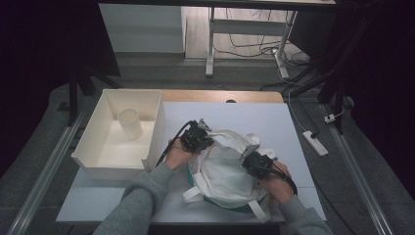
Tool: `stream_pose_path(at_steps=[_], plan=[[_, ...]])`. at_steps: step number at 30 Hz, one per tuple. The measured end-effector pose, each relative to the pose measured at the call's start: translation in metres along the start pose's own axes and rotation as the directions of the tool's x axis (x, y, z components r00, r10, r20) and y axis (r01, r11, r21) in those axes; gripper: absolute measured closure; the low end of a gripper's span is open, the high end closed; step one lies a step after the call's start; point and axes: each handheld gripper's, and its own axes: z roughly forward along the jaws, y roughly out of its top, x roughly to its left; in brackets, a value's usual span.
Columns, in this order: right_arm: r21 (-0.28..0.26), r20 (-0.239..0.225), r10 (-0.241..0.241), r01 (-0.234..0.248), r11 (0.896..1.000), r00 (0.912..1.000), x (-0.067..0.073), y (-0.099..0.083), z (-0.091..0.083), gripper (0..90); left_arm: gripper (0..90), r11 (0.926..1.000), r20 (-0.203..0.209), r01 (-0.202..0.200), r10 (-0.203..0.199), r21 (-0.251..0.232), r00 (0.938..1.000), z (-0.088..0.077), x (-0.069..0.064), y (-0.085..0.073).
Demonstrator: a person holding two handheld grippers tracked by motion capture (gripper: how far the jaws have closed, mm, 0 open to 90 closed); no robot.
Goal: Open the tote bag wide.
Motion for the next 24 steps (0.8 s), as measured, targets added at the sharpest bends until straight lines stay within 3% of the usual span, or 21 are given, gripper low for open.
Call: stream_pose_path(at_steps=[1, 3, 6, 9, 14, 21, 24], plan=[[0.005, 0.002, 0.006, -0.006, 1.000, 1.0000, -0.004, -0.001, 0.000, 90.0, 88.4, 1.0000, -0.004, -0.004, 0.004, -0.001, 1.0000, 0.001, -0.001, 0.000], [-0.007, -0.037, 0.034, -0.035, 0.999, 0.9987, -0.013, -0.003, 0.003, 90.0, 88.4, 1.0000, -0.012, -0.003, 0.003, 0.002, 0.9999, 0.003, -0.001, 0.000], [-0.011, -0.044, 0.032, -0.032, 0.999, 0.9985, -0.012, -0.003, 0.004, 90.0, 88.4, 1.0000, -0.003, 0.009, -0.009, 0.002, 1.0000, 0.004, 0.000, 0.000], [-0.025, -0.064, 0.033, -0.034, 0.999, 0.9974, -0.007, -0.003, -0.001, 90.0, 88.3, 1.0000, -0.008, 0.008, -0.008, 0.004, 0.9999, 0.004, 0.001, -0.001], [-0.088, -0.127, -0.015, 0.004, 0.996, 0.9918, 0.011, 0.004, -0.011, 90.0, 88.3, 0.9999, -0.006, 0.013, -0.013, 0.001, 0.9999, 0.006, 0.001, -0.001], [-0.080, -0.170, -0.068, 0.055, 0.995, 0.9831, 0.029, 0.014, -0.004, 90.0, 88.3, 0.9998, -0.001, 0.019, -0.019, 0.001, 0.9998, 0.007, 0.002, -0.001], [-0.064, -0.203, -0.060, 0.048, 0.997, 0.9773, 0.031, 0.010, 0.000, 90.0, 88.3, 0.9998, -0.003, 0.020, -0.020, -0.003, 0.9998, 0.006, 0.001, -0.002]])
